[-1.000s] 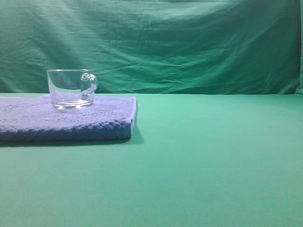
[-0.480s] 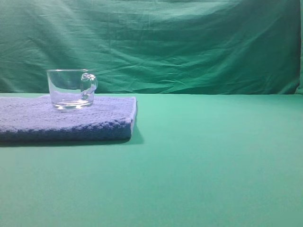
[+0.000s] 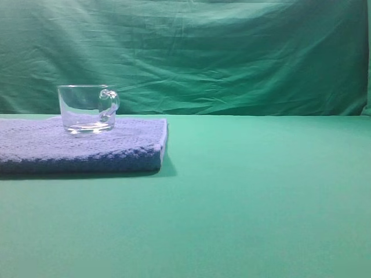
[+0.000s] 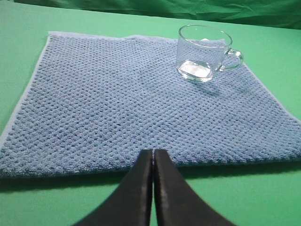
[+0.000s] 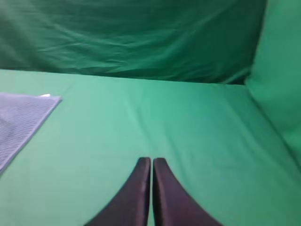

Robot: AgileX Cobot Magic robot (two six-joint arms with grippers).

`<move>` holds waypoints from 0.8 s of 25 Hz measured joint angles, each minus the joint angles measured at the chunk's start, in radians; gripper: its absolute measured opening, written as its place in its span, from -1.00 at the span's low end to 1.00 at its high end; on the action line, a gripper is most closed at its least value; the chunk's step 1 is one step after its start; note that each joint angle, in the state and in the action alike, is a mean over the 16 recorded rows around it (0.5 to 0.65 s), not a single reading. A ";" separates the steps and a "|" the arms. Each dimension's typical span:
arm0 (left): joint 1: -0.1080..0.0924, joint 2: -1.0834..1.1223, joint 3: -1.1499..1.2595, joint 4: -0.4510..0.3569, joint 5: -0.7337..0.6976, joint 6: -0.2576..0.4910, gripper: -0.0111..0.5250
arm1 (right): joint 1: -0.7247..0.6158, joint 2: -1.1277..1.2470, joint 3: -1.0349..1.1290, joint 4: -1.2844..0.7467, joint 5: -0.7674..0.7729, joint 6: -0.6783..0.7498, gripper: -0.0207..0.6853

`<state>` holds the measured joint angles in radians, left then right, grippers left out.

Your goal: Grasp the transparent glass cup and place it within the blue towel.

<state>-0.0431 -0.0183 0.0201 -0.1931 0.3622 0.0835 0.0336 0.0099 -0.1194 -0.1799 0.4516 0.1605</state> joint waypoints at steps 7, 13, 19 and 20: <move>0.000 0.000 0.000 0.000 0.000 0.000 -0.96 | -0.048 -0.019 0.107 -0.002 -0.031 0.005 -0.94; 0.000 0.000 0.000 0.000 0.000 0.000 -0.96 | -0.050 -0.019 0.143 -0.004 -0.048 0.007 -0.94; 0.000 0.000 0.000 0.000 0.000 0.000 -0.96 | -0.050 -0.019 0.146 -0.006 -0.055 -0.011 -0.94; 0.000 0.000 0.000 0.000 0.000 0.000 -0.96 | -0.050 -0.019 0.147 -0.006 -0.055 -0.015 -0.94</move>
<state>-0.0431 -0.0183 0.0201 -0.1931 0.3622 0.0835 -0.0163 -0.0092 0.0271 -0.1858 0.3964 0.1459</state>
